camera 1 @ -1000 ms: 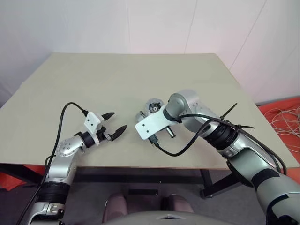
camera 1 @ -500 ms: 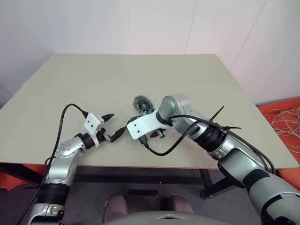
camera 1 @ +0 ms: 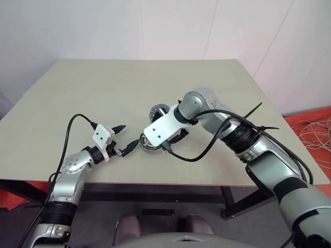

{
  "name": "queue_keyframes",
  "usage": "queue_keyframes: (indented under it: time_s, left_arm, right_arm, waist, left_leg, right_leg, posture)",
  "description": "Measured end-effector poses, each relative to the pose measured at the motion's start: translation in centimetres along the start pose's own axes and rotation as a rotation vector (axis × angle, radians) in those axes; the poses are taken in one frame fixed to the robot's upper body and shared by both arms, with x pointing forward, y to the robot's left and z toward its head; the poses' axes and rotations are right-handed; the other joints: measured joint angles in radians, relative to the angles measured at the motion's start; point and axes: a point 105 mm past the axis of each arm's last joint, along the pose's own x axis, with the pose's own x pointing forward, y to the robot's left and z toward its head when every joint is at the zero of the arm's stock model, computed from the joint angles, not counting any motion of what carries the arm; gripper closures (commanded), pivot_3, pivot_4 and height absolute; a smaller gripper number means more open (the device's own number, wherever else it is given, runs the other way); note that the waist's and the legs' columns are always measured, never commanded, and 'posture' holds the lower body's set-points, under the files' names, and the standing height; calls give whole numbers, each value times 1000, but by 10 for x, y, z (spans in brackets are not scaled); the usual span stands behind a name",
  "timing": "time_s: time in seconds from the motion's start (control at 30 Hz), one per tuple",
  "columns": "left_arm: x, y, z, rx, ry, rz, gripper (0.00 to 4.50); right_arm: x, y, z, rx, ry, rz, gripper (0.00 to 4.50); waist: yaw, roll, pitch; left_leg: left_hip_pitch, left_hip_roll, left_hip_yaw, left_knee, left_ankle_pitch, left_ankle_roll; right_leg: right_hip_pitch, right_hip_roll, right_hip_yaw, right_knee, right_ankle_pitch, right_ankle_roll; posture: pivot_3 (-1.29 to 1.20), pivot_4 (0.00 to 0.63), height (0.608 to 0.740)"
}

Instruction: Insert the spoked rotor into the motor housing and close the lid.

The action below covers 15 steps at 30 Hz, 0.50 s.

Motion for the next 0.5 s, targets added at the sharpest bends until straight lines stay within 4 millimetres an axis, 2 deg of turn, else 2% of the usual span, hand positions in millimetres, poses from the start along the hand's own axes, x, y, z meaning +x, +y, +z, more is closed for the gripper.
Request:
queue_keyframes:
  time_s: [0.13,0.23,0.5]
  left_arm:
    - [1,1,1,3,-2,0,0]
    - [0,1,1,4,-1,2,0]
    - [-1,0,2,10,-3,8,0]
  right_arm:
    - [10,0,-9,-254,-24,-8,17]
    - [14,8,-12,-371,-49,30,17]
    - [27,18,-18,-450,-64,92,17]
  waist:
    - [-4,0,0]
    - [-4,0,0]
    - [-13,0,0]
  left_leg:
    - [-3,0,1,0,0,0]
    - [-4,0,1,0,-1,2]
    - [-5,0,1,0,-2,3]
  right_leg:
    - [-4,1,0,0,0,0]
    - [-4,0,0,-1,0,0]
    - [-4,0,0,-1,0,-1]
  posture:
    - [0,0,740]
    - [0,0,740]
    - [0,0,740]
